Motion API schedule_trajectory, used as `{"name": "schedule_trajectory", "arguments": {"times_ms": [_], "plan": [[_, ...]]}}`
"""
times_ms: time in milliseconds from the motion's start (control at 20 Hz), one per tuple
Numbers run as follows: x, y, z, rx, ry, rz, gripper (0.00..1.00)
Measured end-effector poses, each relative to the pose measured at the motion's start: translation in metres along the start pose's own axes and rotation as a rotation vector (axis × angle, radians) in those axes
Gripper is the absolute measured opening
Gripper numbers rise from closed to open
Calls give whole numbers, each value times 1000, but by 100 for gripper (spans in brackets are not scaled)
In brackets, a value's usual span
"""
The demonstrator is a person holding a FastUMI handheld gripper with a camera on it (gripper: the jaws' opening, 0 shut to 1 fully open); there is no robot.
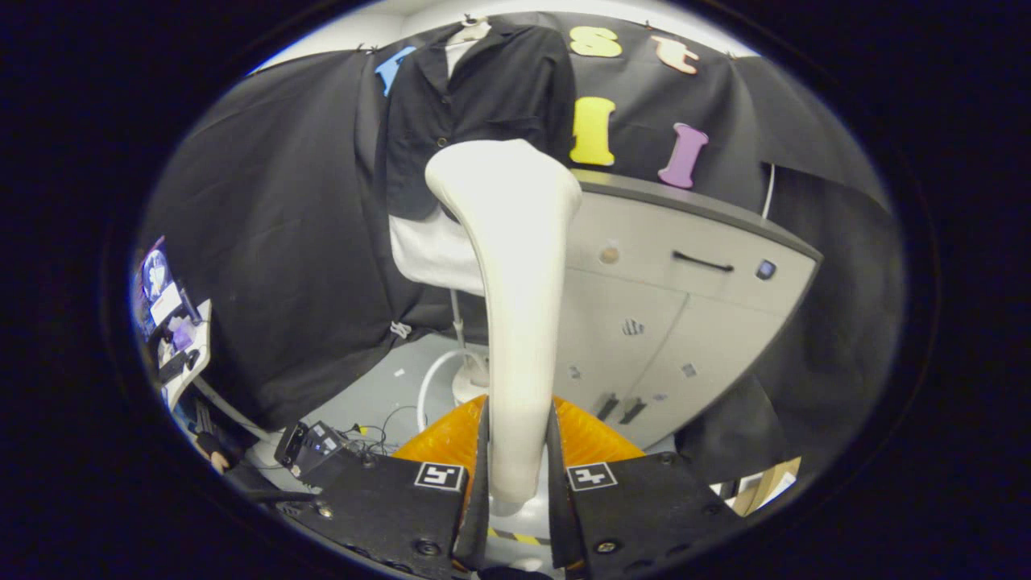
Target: Iron the clothes twice with a garment steamer, once on the left side and once on the right side.
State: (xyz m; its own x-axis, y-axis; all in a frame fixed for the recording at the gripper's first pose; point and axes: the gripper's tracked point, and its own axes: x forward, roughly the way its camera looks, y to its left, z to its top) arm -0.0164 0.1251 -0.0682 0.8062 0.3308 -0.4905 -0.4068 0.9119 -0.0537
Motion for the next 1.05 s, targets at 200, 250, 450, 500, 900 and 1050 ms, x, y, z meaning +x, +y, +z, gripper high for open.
{"name": "schedule_trajectory", "arguments": {"times_ms": [200, 250, 450, 500, 900, 1050], "plan": [[-53, -53, -53, 32, 30, -6, 33], [-65, -64, -67, 43, 38, -8, 33], [-98, -102, -103, 107, 66, -11, 33], [-102, -109, -107, 123, 69, -15, 33], [-98, -126, -123, 202, 84, -76, 33], [-100, -125, -130, 207, 106, -89, 33]]}}
